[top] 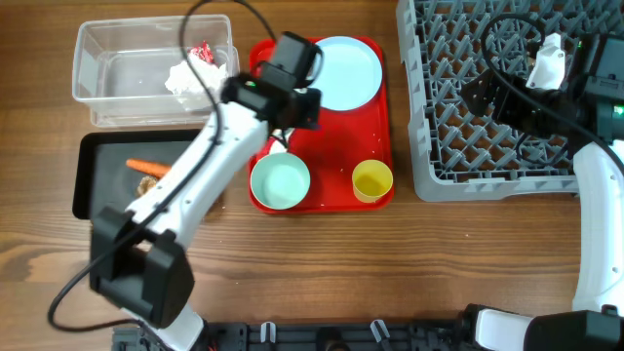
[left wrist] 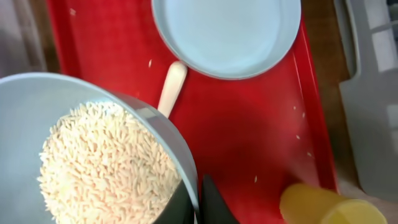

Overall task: Sort waste into correct bins and load items into the dishwasher rack
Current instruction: 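Lift the blue bowl over the black tray and pour out the rice, then return the empty blue bowl to the red tray with the left gripper, then grasp the yellow cup with the left gripper and lift it up, then grasp the yellow cup with the right gripper and release the left gripper, then carry the yellow cup with the right gripper and place it in the rack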

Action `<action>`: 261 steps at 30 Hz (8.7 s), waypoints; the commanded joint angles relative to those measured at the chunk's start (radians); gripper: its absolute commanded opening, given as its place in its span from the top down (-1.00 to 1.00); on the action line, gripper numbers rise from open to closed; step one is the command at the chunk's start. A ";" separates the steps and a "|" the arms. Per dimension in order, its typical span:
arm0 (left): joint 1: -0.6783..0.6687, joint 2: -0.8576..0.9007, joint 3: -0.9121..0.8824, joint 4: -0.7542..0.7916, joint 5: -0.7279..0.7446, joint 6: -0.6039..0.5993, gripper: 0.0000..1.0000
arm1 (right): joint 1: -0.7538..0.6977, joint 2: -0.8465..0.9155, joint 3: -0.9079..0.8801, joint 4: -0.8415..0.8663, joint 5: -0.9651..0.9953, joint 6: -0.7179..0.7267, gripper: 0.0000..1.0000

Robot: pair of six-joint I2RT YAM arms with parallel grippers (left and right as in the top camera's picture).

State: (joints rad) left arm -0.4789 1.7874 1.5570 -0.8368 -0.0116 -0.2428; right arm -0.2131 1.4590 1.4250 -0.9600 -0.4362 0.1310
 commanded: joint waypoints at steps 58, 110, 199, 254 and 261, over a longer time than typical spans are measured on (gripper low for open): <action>1.357 -0.031 -0.480 -0.137 1.588 0.341 0.92 | 0.000 0.011 0.006 0.002 0.009 0.029 -1.00; -0.191 0.175 -0.131 0.305 -0.113 0.187 -0.40 | 0.000 0.011 0.006 0.001 0.021 0.027 -0.99; 0.247 -0.083 -0.124 0.609 1.379 -0.001 0.92 | 0.354 0.243 -0.019 0.684 -1.065 -0.148 -0.50; 0.247 -0.083 -0.124 0.278 0.567 -0.001 -1.00 | 0.203 0.411 0.235 -0.484 0.469 0.002 0.07; 0.247 -0.083 -0.124 0.278 0.567 -0.001 -1.00 | 0.204 0.484 0.235 -0.465 0.454 0.002 -0.36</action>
State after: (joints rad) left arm -0.2291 1.7084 1.4261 -0.5610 0.5652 -0.2493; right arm -0.0154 1.9224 1.6501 -1.4284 0.0265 0.1127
